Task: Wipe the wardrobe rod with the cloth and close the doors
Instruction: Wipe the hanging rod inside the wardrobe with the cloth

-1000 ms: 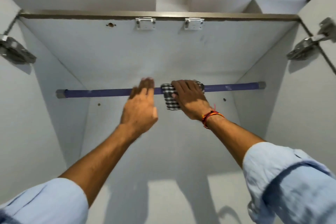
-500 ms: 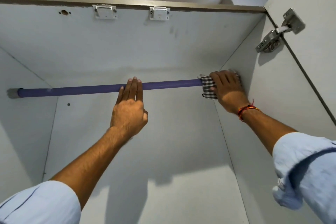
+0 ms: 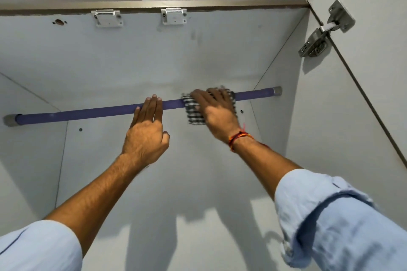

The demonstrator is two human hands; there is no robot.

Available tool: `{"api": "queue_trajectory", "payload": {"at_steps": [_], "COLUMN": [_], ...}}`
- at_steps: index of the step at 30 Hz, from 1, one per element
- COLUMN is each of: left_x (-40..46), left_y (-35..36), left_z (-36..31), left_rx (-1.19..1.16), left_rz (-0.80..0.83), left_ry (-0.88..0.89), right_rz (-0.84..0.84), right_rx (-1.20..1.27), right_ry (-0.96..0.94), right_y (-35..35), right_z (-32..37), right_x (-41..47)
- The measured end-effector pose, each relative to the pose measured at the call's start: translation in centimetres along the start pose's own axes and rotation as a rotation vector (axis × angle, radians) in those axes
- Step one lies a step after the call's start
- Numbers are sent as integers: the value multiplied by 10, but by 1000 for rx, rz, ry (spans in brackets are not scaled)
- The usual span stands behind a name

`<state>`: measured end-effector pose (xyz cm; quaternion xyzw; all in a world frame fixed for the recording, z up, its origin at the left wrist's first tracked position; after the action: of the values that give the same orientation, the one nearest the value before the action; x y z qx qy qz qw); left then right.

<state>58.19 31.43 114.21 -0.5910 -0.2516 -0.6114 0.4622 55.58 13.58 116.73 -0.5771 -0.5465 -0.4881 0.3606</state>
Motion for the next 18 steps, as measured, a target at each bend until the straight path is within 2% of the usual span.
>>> {"api": "queue_trajectory", "payload": {"at_steps": [3, 5, 8, 10, 14, 16, 18], "left_x": [3, 0, -20, -41, -81, -107, -148], "left_y": [-5, -13, -33, -35, 10, 33, 56], "left_z": [-1, -4, -16, -23, -55, -76, -99], "left_rx": [-9, -91, -252, -483, -1341, -1522, -1599], "left_rz": [54, 53, -110, -145, 172, 275, 390], "left_ry": [-18, -8, 88, 25, -289, -388, -451], "right_rz": [-11, -19, -24, 10, 111, 163, 221], "right_rx": [85, 134, 221, 315, 499, 559, 591], "right_ry": [-94, -55, 39, 102, 218, 333, 473], "right_y": [-9, -14, -18, -16, -17, -23, -38], "right_z": [41, 49, 51, 54, 63, 66, 73], "right_x": [1, -11, -45, -75, -139, -177, -228]}}
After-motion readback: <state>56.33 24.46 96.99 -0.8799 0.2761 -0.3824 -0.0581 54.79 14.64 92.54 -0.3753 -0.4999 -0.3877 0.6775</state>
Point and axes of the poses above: each hand's wrist, its own x-axis towards the middle knuckle, its own y-axis out of the palm, z = x × y, the point moved 7 cm from there along x, towards the middle knuckle, and after that the axes turned 15 degrees about -x, right-handed, at the moved point
